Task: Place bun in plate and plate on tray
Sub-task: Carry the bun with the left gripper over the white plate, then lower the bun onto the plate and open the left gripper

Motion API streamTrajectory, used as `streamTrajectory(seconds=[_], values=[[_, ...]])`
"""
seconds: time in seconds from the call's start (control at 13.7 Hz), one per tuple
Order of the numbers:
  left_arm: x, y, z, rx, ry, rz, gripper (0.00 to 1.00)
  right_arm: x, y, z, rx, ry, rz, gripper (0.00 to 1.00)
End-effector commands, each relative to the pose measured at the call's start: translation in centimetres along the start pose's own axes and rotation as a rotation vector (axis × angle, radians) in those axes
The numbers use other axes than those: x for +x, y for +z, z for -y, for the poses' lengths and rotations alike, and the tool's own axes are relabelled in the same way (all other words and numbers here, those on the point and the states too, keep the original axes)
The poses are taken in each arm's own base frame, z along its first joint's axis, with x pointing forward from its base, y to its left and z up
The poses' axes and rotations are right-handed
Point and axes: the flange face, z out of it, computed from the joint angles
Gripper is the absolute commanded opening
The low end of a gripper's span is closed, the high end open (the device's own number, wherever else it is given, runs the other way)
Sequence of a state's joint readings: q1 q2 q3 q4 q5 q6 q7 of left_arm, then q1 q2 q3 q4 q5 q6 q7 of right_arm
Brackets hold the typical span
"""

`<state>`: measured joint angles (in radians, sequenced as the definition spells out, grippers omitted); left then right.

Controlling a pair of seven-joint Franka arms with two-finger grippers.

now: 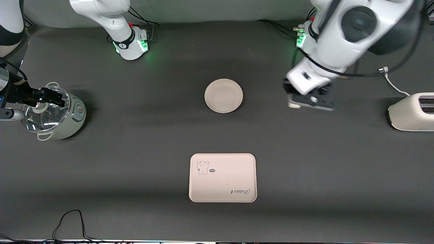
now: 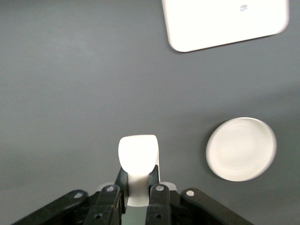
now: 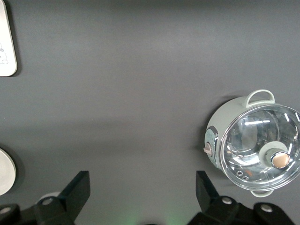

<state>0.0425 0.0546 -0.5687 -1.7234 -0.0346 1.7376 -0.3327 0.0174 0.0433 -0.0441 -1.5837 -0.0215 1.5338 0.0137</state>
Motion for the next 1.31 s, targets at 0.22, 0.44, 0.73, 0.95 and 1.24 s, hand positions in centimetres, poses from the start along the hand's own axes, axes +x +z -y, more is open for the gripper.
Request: streamTrajectory(seconds=[0.22,0.44,0.73,0.95,1.24], values=[[-2.6,6.1,-12.0,-0.041,-0.054,0.042,0.22,-0.4,-0.3,0.1,0.020,-0.018,-0.006,1.00],[-6.2,13.2,-16.4,-0.051,-0.092,0.003,0.22,-0.3,-0.1,0.2,0.020,-0.018,-0.004,1.00],[-9.8,22.8,-18.3,-0.016,-0.154,-0.033,0.24,-0.3,-0.1,0.2,0.020,-0.020,-0.003,1.00],[-10.6,27.1,-20.0,-0.003,-0.169,-0.046,0.24,-0.3,-0.1,0.2,0.020,-0.020,-0.003,1.00],[-11.2,31.8,-21.3,0.006,-0.180,-0.077,0.24,-0.2,0.0,0.2,0.020,-0.020,-0.001,1.00]])
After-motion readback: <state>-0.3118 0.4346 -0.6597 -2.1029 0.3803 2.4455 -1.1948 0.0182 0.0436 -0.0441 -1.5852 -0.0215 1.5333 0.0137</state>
